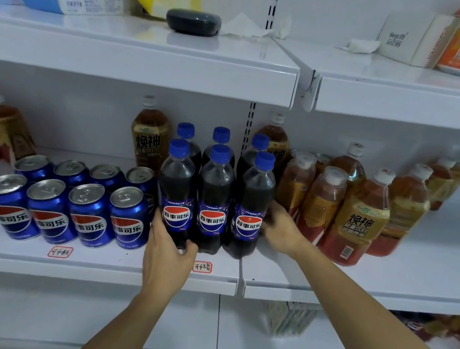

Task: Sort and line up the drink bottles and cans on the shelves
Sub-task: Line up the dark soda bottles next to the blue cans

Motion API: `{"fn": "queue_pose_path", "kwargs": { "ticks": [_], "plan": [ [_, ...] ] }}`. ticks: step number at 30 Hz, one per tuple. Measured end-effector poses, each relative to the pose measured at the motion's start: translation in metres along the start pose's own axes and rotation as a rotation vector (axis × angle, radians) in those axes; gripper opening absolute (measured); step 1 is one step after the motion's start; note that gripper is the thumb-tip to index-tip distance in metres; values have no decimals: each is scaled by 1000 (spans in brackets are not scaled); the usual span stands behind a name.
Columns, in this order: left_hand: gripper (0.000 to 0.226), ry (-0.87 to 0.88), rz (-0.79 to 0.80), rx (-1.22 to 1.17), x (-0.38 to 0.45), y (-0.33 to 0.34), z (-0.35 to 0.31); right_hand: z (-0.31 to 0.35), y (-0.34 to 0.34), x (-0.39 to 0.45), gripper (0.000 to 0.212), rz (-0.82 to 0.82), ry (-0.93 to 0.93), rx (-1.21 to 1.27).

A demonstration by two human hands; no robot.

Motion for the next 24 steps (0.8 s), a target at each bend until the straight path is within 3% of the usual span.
{"fn": "queue_pose_path", "kwargs": {
  "ticks": [8,13,24],
  "plan": [
    [87,16,1,8,0,-1,-1,-5,6,-6,48,-4,41,19],
    [89,10,7,-3,0,-1,-1,-5,4,-44,51,-191,116,241],
    [87,12,1,11,1,-1,0,10,17,-63,53,-142,17,244]
  ]
}}
Point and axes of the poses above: each hand's wrist, its own x-axis towards the middle knuckle, its own y-axis out of the palm, z = x × y, the point moved 6 cm from there along x, towards the middle knuckle, and after that the axes turned 7 degrees about -y, right-handed, at the moved point
